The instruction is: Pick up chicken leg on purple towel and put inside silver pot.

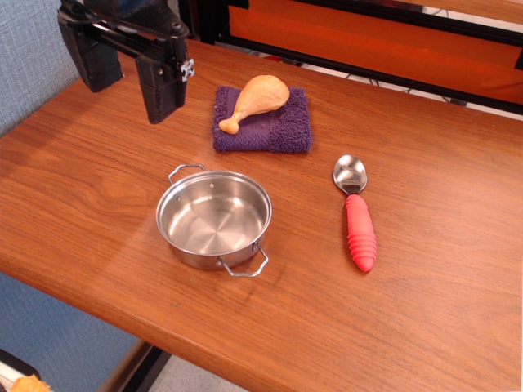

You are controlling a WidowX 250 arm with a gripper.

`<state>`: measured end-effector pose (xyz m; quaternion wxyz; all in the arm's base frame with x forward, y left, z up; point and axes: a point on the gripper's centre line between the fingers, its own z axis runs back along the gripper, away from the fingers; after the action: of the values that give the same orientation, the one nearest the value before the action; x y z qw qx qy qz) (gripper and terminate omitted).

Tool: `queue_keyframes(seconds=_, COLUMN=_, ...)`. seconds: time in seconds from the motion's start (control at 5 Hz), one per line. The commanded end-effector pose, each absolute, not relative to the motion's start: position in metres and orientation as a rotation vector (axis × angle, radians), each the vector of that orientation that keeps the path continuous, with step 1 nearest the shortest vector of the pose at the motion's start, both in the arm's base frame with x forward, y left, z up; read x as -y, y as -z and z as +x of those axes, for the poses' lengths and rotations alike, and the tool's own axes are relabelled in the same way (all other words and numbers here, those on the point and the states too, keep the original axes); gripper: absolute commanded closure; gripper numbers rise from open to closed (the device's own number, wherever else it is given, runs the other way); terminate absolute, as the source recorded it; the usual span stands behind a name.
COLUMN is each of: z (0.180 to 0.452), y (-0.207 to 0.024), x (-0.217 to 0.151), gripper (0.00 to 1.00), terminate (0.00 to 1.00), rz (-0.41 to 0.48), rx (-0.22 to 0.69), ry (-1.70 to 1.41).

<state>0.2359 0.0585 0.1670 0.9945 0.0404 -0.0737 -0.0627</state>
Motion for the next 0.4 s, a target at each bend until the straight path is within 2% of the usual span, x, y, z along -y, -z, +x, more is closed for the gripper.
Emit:
queue_keyframes(seconds=0.0, z=0.236, y=-0.167, x=-0.058, gripper=0.00, terminate=0.00, rz=0.081, rx=0.148, ry=0.126)
queue_keyframes(seconds=0.2, z=0.261, y=-0.155, x=-0.057, gripper=0.00, terminate=0.00, rz=0.092, rx=0.130, ry=0.117)
